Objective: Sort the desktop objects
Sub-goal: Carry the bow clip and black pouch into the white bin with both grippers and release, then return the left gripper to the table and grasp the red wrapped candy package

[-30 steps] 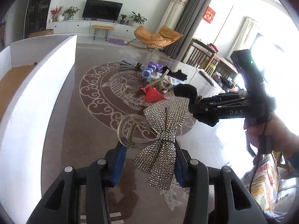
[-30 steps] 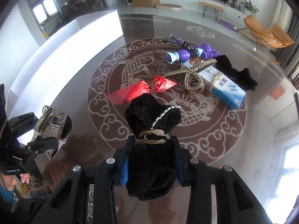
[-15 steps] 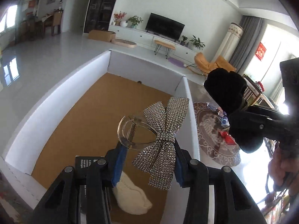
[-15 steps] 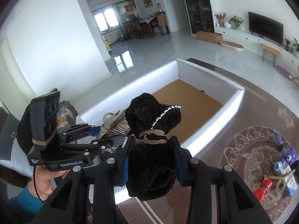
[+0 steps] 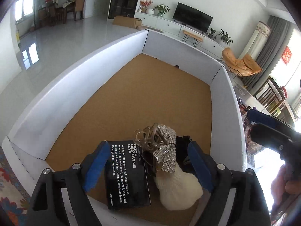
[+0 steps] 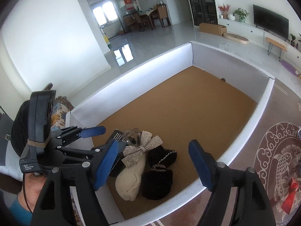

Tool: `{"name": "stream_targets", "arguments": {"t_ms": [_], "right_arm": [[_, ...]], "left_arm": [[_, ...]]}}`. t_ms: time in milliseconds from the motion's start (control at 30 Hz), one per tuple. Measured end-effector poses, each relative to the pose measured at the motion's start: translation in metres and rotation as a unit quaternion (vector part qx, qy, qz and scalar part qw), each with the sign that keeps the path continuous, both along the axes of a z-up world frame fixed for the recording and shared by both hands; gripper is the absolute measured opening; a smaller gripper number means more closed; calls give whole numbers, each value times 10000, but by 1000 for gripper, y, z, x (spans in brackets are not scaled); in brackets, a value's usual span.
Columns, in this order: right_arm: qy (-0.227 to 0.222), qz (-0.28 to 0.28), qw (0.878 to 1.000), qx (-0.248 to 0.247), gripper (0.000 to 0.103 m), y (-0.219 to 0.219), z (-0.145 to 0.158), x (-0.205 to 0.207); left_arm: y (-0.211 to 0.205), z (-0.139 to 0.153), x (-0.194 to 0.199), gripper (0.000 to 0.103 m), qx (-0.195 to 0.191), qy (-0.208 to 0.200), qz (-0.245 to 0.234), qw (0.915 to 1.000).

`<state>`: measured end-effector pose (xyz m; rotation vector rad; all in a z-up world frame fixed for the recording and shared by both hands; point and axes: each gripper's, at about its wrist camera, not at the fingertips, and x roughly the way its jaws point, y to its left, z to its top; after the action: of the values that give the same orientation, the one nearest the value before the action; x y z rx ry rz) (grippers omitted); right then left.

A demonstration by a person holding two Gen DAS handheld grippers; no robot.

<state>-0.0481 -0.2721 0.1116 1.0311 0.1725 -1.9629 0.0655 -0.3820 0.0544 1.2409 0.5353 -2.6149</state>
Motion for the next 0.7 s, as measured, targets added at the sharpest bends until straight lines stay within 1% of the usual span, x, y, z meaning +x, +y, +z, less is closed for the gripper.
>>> {"name": "stream_targets", "arguments": {"t_ms": [33,67,100,133,200,233,300,333,400,467,500,533,600,633,667,700], "right_arm": [[140,-172,9996,-148,89,18,4,2],[322,-376,9984,-266,93,41,7,4],[515,-605,9962,-352,100,64,8,8],[699,-844,9931,-415,102,90,7,12],[1009,-1352,9849,-396,103,146,-6,19],[1125,-1613,9801,-272,103,173,-15,23],[1249,-2073,9700,225,103,223,-40,25],[1217,-2246,9653,543,103,248,-54,22],[990,-2579,9543,1141,103,293,-81,14],[816,-2864,9434,1460,103,335,-98,7],[734,-2998,9373,1617,103,355,-105,5],[629,-3105,9324,1738,103,370,-110,1],[482,-3307,9251,1804,103,397,-112,0],[402,-3376,9227,1819,103,405,-114,0],[340,-3440,9208,1805,103,410,-116,1],[294,-3471,9224,1670,103,414,-116,4]], "left_arm": [[4,2,3,85,8,108,-33,9999],[10,5,6,85,21,223,-87,9997],[18,9,10,85,16,346,-158,9993],[28,14,13,85,8,469,-267,9985],[52,25,16,85,-2,711,-579,9958],[68,31,17,85,5,822,-778,9936],[102,42,19,85,49,1016,-1235,9871],[120,48,17,85,95,1091,-1496,9827],[159,56,15,86,178,1188,-2022,9719],[199,59,10,93,149,1184,-2481,9613],[218,58,9,102,111,1168,-2660,9568],[236,54,7,103,61,1129,-2807,9531],[267,33,-3,103,-11,864,-3014,9496],[280,18,-6,103,18,684,-3088,9487],[290,1,-11,103,76,477,-3127,9486],[300,-15,-12,103,135,260,-3146,9488]]}}
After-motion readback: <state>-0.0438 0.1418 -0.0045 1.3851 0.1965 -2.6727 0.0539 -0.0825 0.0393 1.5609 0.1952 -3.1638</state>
